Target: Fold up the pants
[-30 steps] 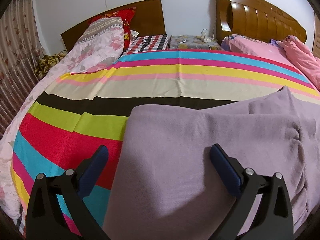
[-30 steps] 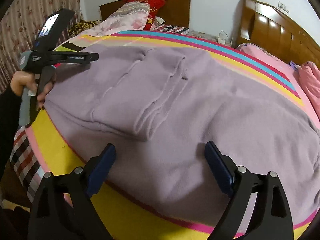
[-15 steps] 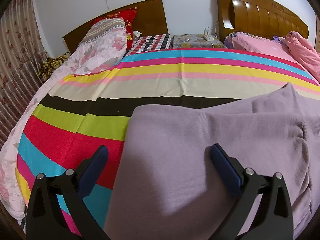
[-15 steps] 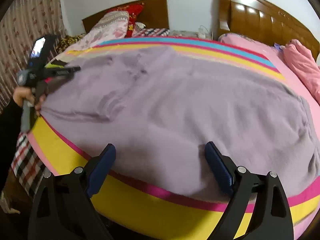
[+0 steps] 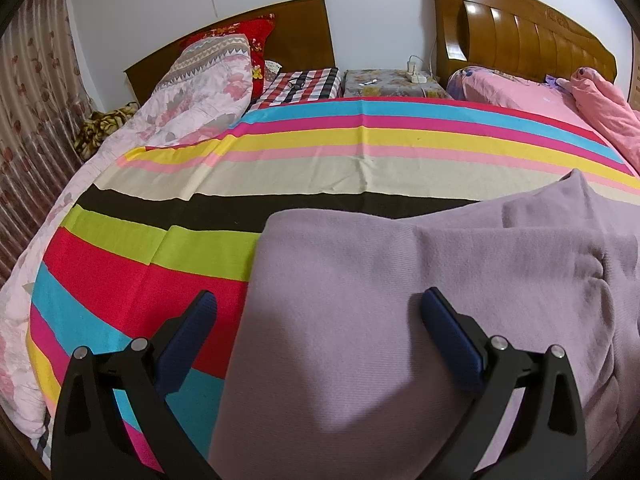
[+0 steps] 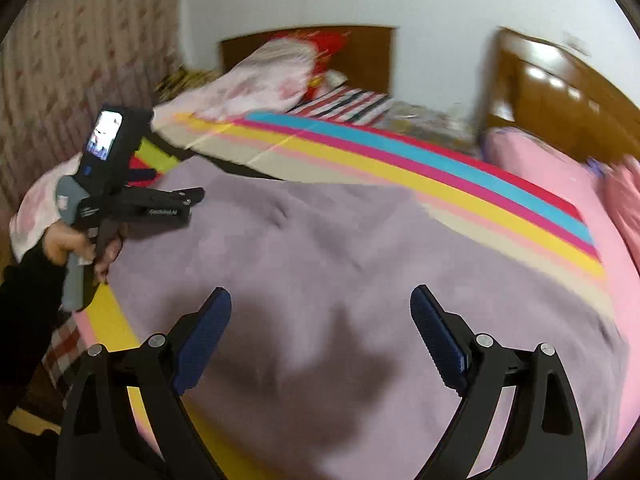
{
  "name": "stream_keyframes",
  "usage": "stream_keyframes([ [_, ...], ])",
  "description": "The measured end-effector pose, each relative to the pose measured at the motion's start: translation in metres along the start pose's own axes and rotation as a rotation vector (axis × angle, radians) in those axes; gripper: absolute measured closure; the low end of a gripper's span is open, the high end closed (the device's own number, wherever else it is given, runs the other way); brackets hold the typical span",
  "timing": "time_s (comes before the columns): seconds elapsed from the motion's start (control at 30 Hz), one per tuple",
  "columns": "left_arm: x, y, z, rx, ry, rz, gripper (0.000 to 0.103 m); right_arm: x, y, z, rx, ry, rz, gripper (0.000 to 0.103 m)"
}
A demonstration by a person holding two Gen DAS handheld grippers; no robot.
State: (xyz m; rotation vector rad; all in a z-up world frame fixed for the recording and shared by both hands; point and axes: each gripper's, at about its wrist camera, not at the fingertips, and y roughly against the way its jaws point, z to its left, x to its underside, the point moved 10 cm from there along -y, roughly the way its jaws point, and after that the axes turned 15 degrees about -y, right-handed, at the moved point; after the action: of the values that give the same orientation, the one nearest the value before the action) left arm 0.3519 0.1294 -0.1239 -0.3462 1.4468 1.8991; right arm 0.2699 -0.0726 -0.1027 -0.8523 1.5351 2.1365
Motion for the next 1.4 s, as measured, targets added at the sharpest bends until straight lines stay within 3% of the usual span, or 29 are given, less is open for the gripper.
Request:
stream_keyframes([
  [0.07,0.001,-0.001,0.001,0.010,0.006,0.001,0.001,-0.003,-0.033,0.011,-0.066,0.021,0.087,0.015],
  [0.13,0.001,-0.001,0.001,0.021,0.013,0.000,0.001,0.007,-0.062,0.002,-0.022,0.029,0.178,0.013],
  [0.17,0.001,-0.002,0.001,0.028,0.020,0.000,0.001,0.008,-0.066,-0.001,-0.063,-0.013,0.183,0.009],
  [0.27,0.001,-0.002,0.003,0.057,0.040,-0.004,0.001,0.008,-0.055,-0.013,-0.096,-0.088,0.193,0.009],
  [0.33,0.001,0.005,0.003,0.055,0.044,0.008,0.002,-0.003,-0.043,-0.023,-0.078,-0.116,0.150,0.010],
  [0.37,-0.007,0.014,-0.001,0.101,0.038,-0.010,0.002,-0.009,-0.036,-0.026,-0.096,-0.124,0.127,0.009],
  [0.4,-0.020,0.026,-0.006,0.153,0.042,-0.052,0.002,-0.022,-0.028,-0.032,-0.120,-0.131,0.089,0.010],
  [0.5,-0.064,0.053,-0.017,0.210,0.051,-0.170,0.002,-0.058,-0.030,-0.054,-0.075,-0.121,0.014,0.010],
  [0.53,-0.086,0.056,-0.031,0.231,0.009,-0.206,0.002,-0.068,-0.038,-0.057,-0.074,-0.115,0.021,0.011],
  [0.57,-0.095,0.054,-0.041,0.232,-0.026,-0.215,0.002,-0.076,-0.048,-0.058,-0.089,-0.109,0.032,0.021],
  [0.63,-0.105,0.028,-0.069,0.243,-0.112,-0.175,0.002,-0.091,-0.070,-0.061,-0.128,-0.113,0.061,0.036],
  [0.67,-0.104,0.014,-0.077,0.251,-0.123,-0.143,0.002,-0.095,-0.079,-0.066,-0.108,-0.121,0.066,0.044],
  [0.73,-0.098,-0.010,-0.088,0.249,-0.139,-0.092,0.002,-0.099,-0.096,-0.079,-0.011,-0.103,0.072,0.050],
  [0.83,-0.083,-0.037,-0.096,0.235,-0.167,-0.008,0.002,-0.090,-0.108,-0.081,-0.046,-0.094,0.115,0.048],
  [0.9,-0.079,-0.047,-0.092,0.253,-0.137,0.026,0.001,-0.082,-0.117,-0.081,0.000,-0.017,0.118,0.047],
  [0.97,-0.074,-0.056,-0.090,0.268,-0.105,0.058,0.001,-0.083,-0.123,-0.088,0.029,-0.023,0.118,0.034],
  [1.07,-0.072,-0.059,-0.086,0.268,-0.087,0.062,0.001,-0.102,-0.121,-0.116,0.127,-0.124,0.041,0.033],
  [1.17,-0.073,-0.058,-0.086,0.259,-0.089,0.061,0.001,-0.103,-0.106,-0.111,0.044,-0.177,-0.001,0.033],
  [1.23,-0.072,-0.058,-0.087,0.263,-0.087,0.062,0.001,-0.093,-0.107,-0.095,0.004,-0.116,0.044,0.033],
  [1.33,-0.071,-0.059,-0.087,0.265,-0.084,0.063,0.001,-0.076,-0.125,-0.078,0.075,0.031,0.115,0.031],
  [1.4,-0.071,-0.059,-0.086,0.264,-0.082,0.064,0.001,-0.084,-0.128,-0.087,0.091,-0.015,0.114,0.024],
])
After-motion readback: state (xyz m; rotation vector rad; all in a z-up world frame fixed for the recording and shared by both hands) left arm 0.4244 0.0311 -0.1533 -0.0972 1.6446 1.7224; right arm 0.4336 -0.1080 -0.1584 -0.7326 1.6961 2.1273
